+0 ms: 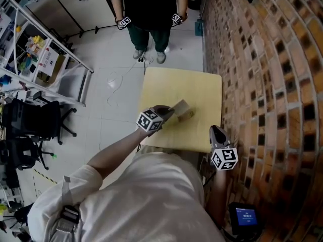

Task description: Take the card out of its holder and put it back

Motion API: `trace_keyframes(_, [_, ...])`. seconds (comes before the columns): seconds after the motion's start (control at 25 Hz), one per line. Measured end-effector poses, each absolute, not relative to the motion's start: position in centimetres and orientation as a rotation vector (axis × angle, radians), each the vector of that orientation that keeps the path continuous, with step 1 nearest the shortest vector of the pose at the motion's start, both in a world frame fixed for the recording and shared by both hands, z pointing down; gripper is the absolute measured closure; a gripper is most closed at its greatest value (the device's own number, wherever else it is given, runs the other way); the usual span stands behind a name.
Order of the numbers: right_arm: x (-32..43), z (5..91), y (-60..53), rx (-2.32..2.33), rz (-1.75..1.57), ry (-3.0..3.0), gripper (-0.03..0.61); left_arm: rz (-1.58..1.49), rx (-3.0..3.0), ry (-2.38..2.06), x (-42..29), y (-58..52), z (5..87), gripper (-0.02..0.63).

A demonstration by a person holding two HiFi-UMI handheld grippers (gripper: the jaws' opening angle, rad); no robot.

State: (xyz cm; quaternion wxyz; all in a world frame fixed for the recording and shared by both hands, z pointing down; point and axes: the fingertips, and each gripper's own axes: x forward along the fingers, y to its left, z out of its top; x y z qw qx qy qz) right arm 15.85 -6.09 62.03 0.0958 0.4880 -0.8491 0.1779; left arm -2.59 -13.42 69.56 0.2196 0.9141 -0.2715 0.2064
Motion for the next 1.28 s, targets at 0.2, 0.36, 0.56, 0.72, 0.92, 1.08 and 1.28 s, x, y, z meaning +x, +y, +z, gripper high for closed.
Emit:
trace_keyframes(0.2, [15.6, 62.2, -6.1, 1.442, 0.532, -2.517, 0.558, 0.583, 2.528, -0.756, -3.0, -13.3, 69.7, 0.580])
trace_keyframes(0.36, [15.5, 62.3, -5.9, 1.444, 0.539, -2.515, 0.558, 0.588, 2.526, -0.756, -3.1, -13.2, 69.7, 0.580])
trace_keyframes(0.56, [15.4, 62.5, -5.6, 1.449, 0.549, -2.509, 0.558, 0.587, 2.531, -0.752, -3.0, -13.3, 69.7, 0.581])
trace_keyframes(0.72, [15.4, 62.7, -5.5, 1.452, 0.556, -2.505, 0.558, 0.591, 2.533, -0.744, -2.8, -13.3, 69.7, 0.580])
trace_keyframes(0.92, [15.5, 62.8, -5.5, 1.455, 0.558, -2.504, 0.558, 0.597, 2.545, -0.738, -2.7, -13.3, 69.7, 0.581])
trace_keyframes(1.08, [15.5, 62.9, -5.5, 1.455, 0.564, -2.504, 0.558, 0.593, 2.536, -0.755, -2.9, -13.6, 69.9, 0.580])
trace_keyframes(1.28, [15.3, 63.3, -5.4, 1.446, 0.574, -2.504, 0.558, 0.602, 2.546, -0.731, -2.6, -13.6, 69.8, 0.580])
